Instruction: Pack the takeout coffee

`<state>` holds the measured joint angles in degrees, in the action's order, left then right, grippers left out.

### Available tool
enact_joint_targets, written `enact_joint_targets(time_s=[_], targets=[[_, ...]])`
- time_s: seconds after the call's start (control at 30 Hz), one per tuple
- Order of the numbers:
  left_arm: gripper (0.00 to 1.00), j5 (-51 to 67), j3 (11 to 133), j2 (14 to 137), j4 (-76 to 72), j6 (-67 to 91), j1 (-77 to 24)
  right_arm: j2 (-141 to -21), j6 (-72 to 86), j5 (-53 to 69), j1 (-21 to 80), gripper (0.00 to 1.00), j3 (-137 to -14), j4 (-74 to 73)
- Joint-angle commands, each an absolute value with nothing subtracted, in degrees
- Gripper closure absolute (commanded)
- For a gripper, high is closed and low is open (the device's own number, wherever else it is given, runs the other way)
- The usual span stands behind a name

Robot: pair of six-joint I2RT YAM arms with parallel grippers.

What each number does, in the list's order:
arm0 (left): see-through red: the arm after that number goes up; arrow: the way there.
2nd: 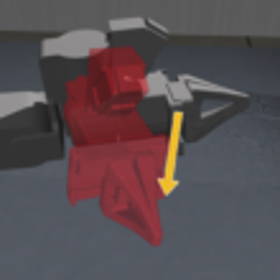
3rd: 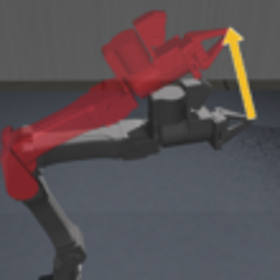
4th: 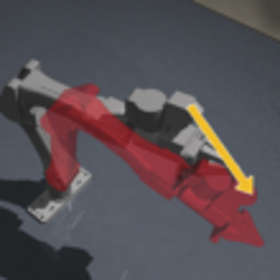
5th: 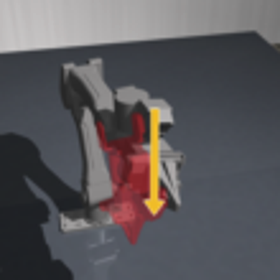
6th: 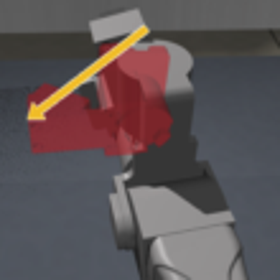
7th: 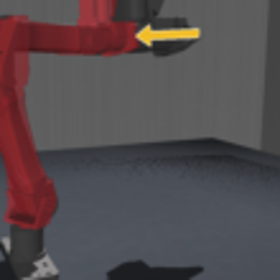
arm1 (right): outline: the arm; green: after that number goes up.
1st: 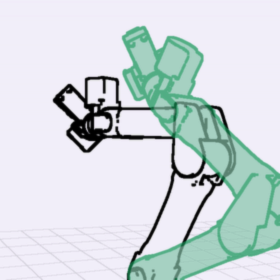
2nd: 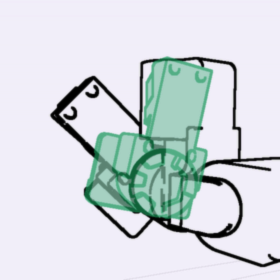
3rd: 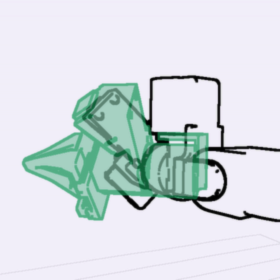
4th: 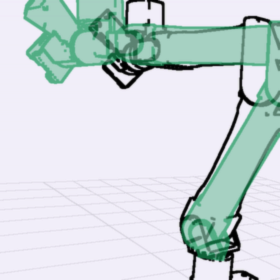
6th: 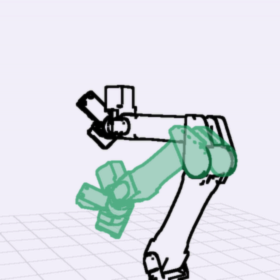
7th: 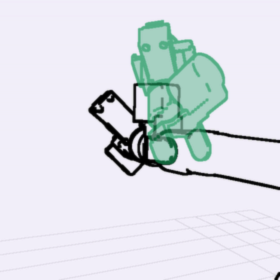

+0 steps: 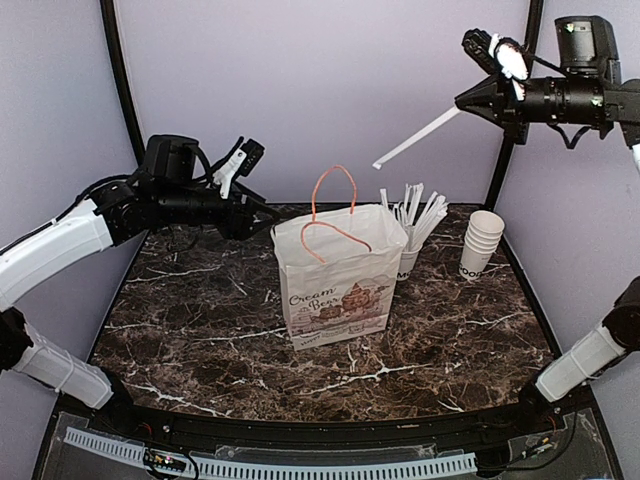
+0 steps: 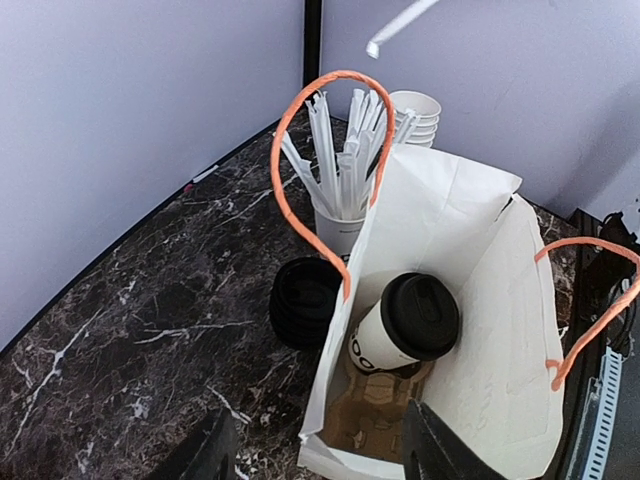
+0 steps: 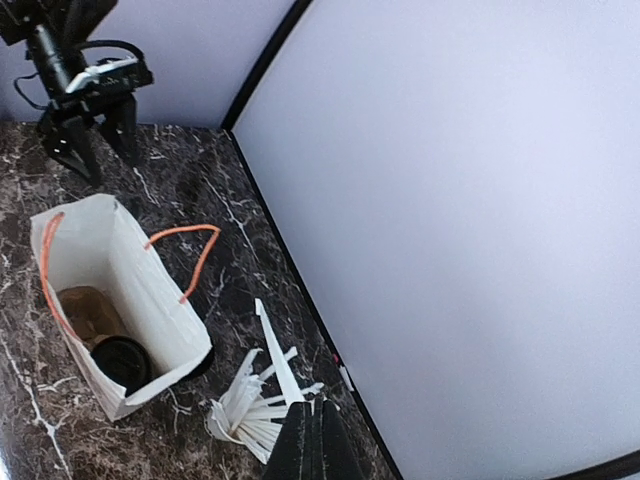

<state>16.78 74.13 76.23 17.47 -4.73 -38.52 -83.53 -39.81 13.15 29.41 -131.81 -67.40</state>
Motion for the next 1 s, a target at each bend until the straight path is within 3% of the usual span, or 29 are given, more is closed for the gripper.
enact_joint_targets(time_s=[0.0,0.3,0.47,0.53,0.63,0.7,0.77,0.97], targets=[[0.42,9.45,76.17,72.30,21.02,-6.65,-38.23,-84.24,-38.92,16.23,36.03,1.00,-133.73,-70.76],[0.42,2.55,72.03,67.36,21.92,-5.77,-38.15,-86.16,-40.82,7.17,49.46,1.00,-130.45,-78.72],[0.42,2.30,69.55,65.84,20.78,-5.41,-38.14,-88.83,-39.12,3.40,55.19,1.00,-125.77,-73.67],[0.41,2.42,68.52,65.75,19.90,-5.40,-38.07,-93.50,-38.89,4.21,56.62,0.99,-129.49,-72.37],[0.41,2.50,67.68,65.90,19.19,-5.61,-38.02,-100.06,-38.14,6.53,56.66,0.34,-137.69,-71.88],[0.41,2.42,67.26,65.58,18.97,-5.45,-37.96,-101.10,-38.27,4.83,55.28,0.09,-140.22,-68.74],[0.41,2.54,66.34,64.48,18.11,-5.23,-37.87,-98.79,-36.73,6.30,50.20,0.02,-138.05,-63.12],[0.30,-3.40,62.85,60.92,15.53,-4.81,-37.19,-96.42,-31.34,11.05,29.31,0.01,-134.89,-61.70]])
